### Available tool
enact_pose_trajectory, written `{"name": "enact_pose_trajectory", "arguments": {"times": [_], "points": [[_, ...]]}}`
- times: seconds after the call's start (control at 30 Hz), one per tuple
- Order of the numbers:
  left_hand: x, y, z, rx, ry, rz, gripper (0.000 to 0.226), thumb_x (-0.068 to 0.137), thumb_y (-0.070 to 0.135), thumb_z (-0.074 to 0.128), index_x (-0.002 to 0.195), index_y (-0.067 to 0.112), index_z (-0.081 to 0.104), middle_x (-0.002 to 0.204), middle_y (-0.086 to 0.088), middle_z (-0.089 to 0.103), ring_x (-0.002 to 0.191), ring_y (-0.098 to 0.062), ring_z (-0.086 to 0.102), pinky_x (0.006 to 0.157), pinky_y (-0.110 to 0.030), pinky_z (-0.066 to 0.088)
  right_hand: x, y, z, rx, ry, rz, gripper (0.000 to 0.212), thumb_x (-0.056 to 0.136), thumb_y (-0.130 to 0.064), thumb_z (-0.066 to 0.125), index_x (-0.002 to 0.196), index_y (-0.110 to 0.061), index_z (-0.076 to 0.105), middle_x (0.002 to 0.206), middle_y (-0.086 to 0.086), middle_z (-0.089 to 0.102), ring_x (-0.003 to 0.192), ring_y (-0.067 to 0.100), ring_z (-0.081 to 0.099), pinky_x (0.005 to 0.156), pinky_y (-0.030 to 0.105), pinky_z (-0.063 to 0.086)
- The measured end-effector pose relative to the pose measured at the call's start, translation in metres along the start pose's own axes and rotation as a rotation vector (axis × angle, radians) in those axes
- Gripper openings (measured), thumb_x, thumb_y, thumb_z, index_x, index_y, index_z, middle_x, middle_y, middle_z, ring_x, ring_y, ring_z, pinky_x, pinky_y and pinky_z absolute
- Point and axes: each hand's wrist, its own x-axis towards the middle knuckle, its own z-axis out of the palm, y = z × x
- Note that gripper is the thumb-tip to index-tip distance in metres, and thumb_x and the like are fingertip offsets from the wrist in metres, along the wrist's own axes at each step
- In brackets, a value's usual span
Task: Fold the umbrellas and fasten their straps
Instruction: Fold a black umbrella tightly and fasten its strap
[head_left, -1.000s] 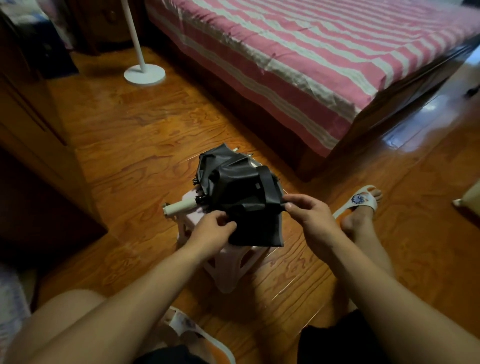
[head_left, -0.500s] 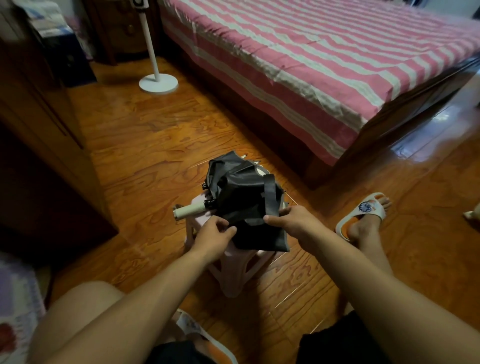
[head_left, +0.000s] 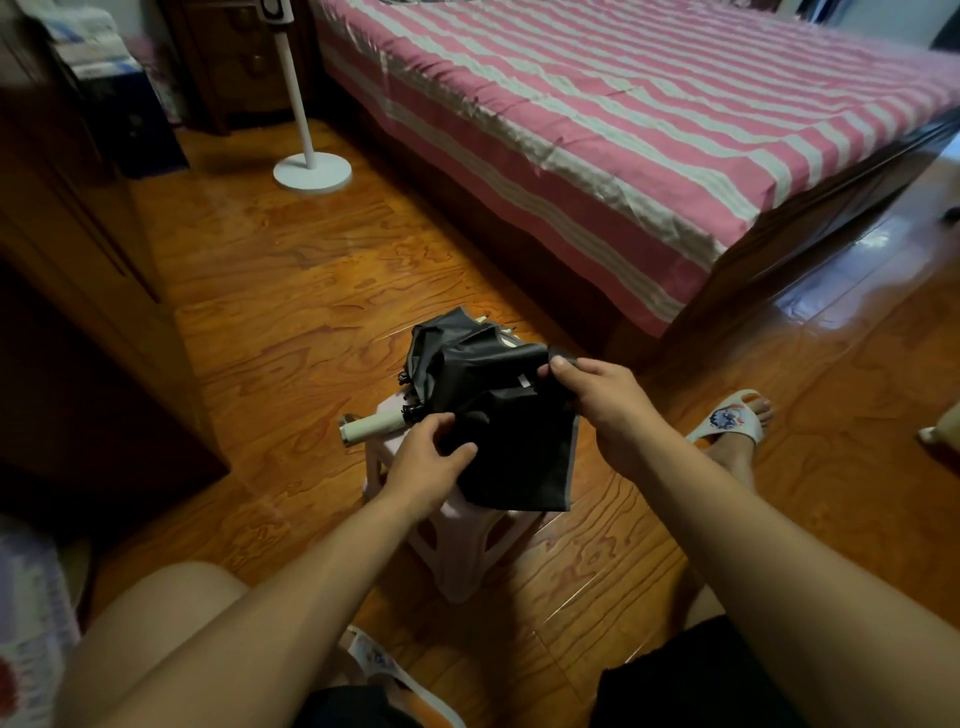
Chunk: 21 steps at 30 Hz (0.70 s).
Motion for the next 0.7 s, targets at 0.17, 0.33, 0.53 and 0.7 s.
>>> {"name": "enact_pose_trajectory", "arguments": {"times": [0.17,0.33,0.53,0.7], "points": [[0.001,0.008,-0.002,0.056,0.077,0.153,0.012,0.091,0.024,0.076,0.099,0.025,0.067,0.102,0.007,0.066,0.102,-0.012,0.061,0.092,-0.029,0.049,0.010,-0.011,-0.004,-0.056,-0.010,-0.005,0.024,0.100,-0.034,0.064,0.098,-0.017,0.080,0.100,0.003,0.078,0.098,0.020,0.073,0.084,0.032,0.055],[-0.007,0.012,-0.005,-0.128,0.127,0.160,0.015,0.090,0.010,0.074,0.084,0.017,0.063,0.096,0.009,0.069,0.101,0.004,0.063,0.095,-0.030,0.052,0.012,-0.009,-0.010,-0.091,0.040,-0.006,0.025,0.103,-0.031,0.059,0.100,-0.014,0.078,0.103,0.006,0.076,0.097,0.015,0.069,0.068,0.019,0.048],[-0.016,0.015,-0.004,-0.062,0.005,0.337,0.065,0.091,0.004,0.071,0.132,0.050,0.053,0.125,0.027,0.058,0.101,0.003,0.066,0.098,-0.030,0.055,0.012,-0.005,-0.015,-0.131,0.064,-0.075,0.027,0.101,-0.034,0.060,0.100,-0.015,0.079,0.107,0.009,0.075,0.106,0.023,0.068,0.080,0.028,0.048],[-0.012,0.016,-0.008,-0.038,-0.032,0.304,0.094,0.091,0.006,0.070,0.146,0.066,0.023,0.124,0.008,0.064,0.094,-0.005,0.066,0.090,-0.019,0.055,0.021,-0.009,-0.015,-0.177,0.089,-0.110,0.034,0.098,-0.038,0.064,0.093,-0.007,0.077,0.103,0.019,0.073,0.099,0.031,0.070,0.081,0.033,0.051]]}}
